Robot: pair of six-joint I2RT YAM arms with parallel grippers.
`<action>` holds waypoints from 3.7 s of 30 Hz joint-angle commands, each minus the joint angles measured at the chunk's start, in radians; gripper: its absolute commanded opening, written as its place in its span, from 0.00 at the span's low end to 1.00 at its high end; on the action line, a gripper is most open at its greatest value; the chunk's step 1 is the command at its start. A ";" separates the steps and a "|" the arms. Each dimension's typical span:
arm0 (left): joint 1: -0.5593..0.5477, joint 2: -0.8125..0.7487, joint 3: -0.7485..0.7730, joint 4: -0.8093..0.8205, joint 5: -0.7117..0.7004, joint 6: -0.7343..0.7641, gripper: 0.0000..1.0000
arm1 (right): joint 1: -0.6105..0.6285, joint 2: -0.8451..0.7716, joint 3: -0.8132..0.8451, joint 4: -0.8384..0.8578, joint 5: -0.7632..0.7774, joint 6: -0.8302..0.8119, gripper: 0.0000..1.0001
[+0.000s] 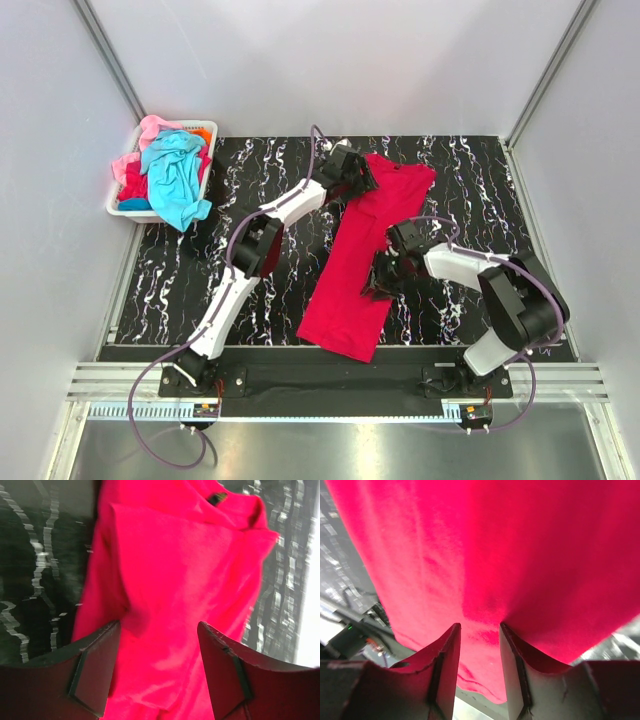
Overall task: Fold and stack the t-shirts
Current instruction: Fold the tshirt
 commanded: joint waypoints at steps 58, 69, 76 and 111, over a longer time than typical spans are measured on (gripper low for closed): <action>0.161 -0.323 -0.223 0.082 0.127 0.029 0.65 | 0.014 0.063 0.337 -0.418 0.272 -0.131 0.38; 0.017 -0.300 -0.216 -0.086 0.100 0.050 0.64 | 0.014 -0.119 0.247 -0.452 0.301 -0.091 0.38; -0.057 -0.280 -0.233 -0.232 -0.075 0.062 0.63 | 0.014 -0.177 0.257 -0.477 0.394 -0.068 0.38; 0.001 0.040 0.224 -0.539 -0.272 0.058 0.62 | 0.014 -0.056 0.389 -0.489 0.439 -0.099 0.40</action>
